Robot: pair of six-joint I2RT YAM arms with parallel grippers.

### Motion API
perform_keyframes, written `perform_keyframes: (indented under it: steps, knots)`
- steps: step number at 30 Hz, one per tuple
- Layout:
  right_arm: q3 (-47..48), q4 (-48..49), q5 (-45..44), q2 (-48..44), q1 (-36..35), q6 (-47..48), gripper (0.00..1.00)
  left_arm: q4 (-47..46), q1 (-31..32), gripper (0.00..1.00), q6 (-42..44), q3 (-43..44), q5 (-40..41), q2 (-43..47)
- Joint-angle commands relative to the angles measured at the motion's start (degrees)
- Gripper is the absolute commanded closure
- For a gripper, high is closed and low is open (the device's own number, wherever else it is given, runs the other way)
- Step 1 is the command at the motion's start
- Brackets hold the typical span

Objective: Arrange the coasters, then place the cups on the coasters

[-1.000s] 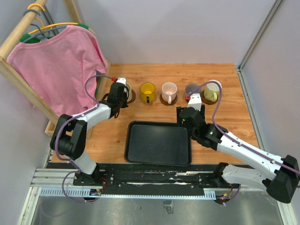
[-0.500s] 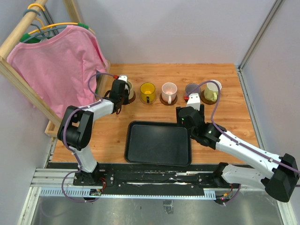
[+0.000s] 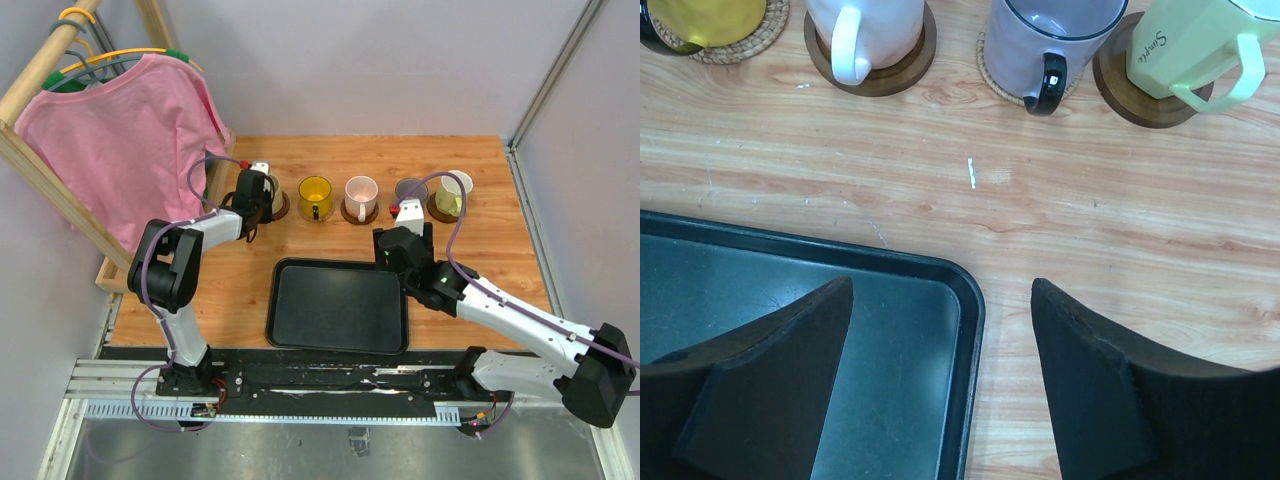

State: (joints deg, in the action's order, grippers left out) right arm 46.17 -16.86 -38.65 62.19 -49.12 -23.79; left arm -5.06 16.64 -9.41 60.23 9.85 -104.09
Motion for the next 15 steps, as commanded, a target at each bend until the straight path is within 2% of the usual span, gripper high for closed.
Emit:
perform_keyframes:
  steps: [1, 7, 9, 11, 15]
  knots:
    - [1.0, 0.8, 0.4, 0.7, 0.6, -0.4, 0.27, -4.8, -0.4, 0.99, 0.7, 3.1, -0.3, -0.2]
    - [1.4, 1.6, 1.5, 1.5, 0.7, -0.5, 0.27, -2.1, -0.4, 0.99, 1.8, 4.4, -0.9, -0.5]
    - [1.4, 1.9, 1.9, 1.7, 0.7, -0.5, 0.27, -0.8, -0.4, 0.96, 2.1, 5.0, -0.9, -0.4]
    - [1.4, 2.3, 2.2, 1.8, 0.7, -0.5, 0.27, 0.4, -0.4, 0.92, 2.3, 5.4, -0.7, -0.2]
    - [1.4, 2.4, 2.7, 1.9, 0.7, -0.6, 0.27, 2.4, -0.4, 0.70, 2.5, 5.8, 0.1, 0.7]
